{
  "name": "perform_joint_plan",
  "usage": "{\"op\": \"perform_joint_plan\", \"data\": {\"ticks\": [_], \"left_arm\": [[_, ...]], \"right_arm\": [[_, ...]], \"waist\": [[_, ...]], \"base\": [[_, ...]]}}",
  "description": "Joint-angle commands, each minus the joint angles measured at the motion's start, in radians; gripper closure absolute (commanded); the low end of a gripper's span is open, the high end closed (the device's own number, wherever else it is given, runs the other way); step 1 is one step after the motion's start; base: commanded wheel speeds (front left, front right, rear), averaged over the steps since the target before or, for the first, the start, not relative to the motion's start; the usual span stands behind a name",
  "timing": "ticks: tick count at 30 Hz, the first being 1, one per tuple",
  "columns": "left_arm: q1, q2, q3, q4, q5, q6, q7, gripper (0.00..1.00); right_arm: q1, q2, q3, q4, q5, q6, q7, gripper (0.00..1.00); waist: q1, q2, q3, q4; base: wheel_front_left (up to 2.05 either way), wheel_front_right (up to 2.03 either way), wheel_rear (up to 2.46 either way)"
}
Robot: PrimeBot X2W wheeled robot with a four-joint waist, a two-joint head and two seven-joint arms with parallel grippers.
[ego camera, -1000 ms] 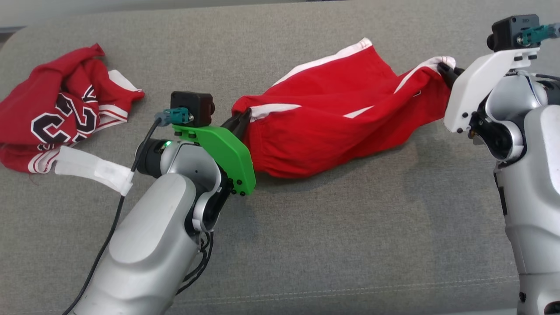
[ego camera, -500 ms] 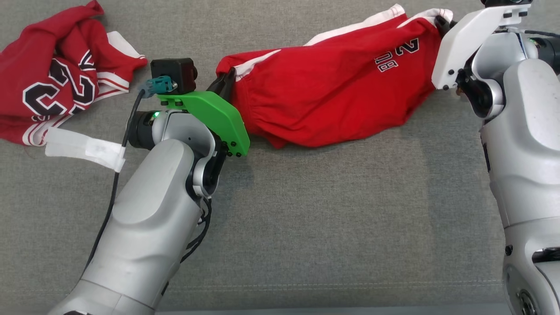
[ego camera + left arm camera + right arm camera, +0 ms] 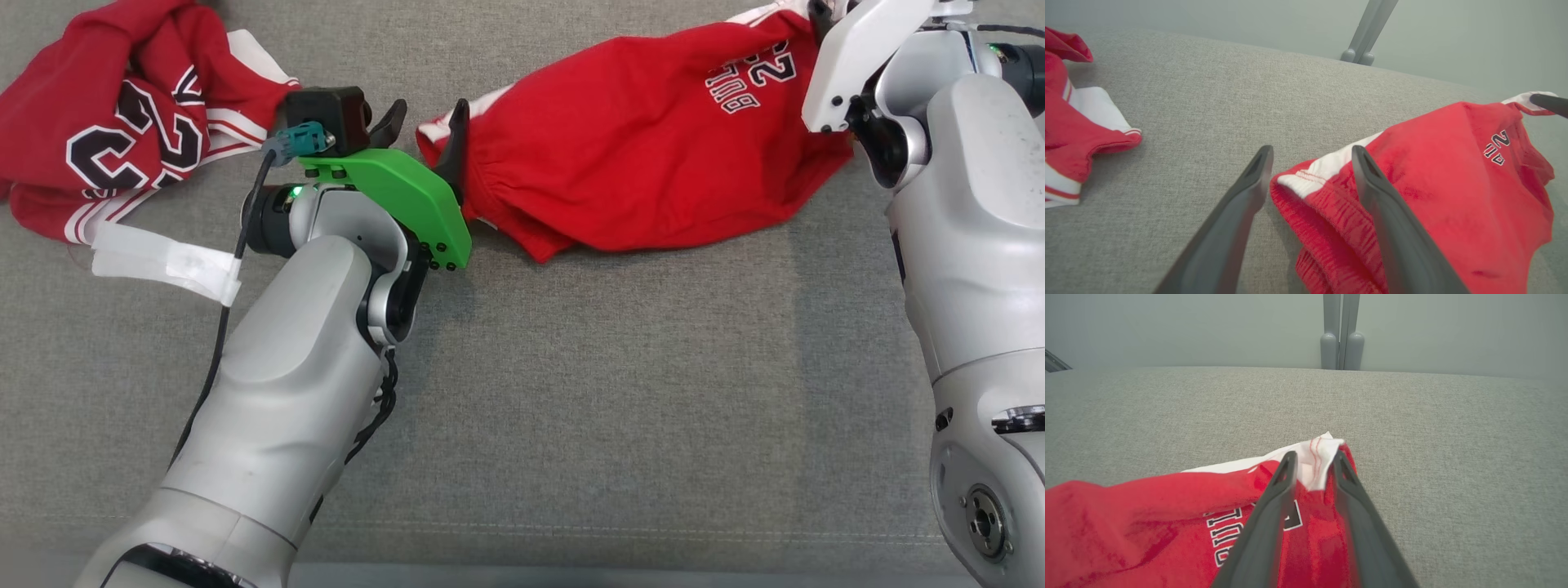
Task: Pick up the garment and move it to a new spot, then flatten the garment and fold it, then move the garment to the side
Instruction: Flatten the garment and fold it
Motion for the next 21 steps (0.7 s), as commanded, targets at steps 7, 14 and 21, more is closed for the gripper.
{"op": "perform_joint_plan", "data": {"ticks": [7,14,21], "left_arm": [[-0.039,0.0,-0.014,0.032,-0.025,0.005,-0.087,0.0],[-0.008,0.018,-0.029,0.032,0.016,-0.026,-0.209,0.0],[0.148,0.062,0.047,-0.118,0.078,0.022,-0.255,0.0]], "right_arm": [[-0.045,0.011,-0.015,0.063,-0.031,0.0,-0.083,0.0],[-0.026,0.011,0.021,0.082,0.028,0.0,-0.211,0.0],[0.081,-0.014,0.066,0.099,0.09,0.0,-0.295,0.0]], "waist": [[-0.0001,0.0,-0.016,0.008],[-0.0001,0.0,-0.073,0.004],[-0.0001,0.0,-0.179,0.006]], "base": [[0.0,0.0,0.0],[0.0,0.0,0.0],[0.0,0.0,0.0]]}}
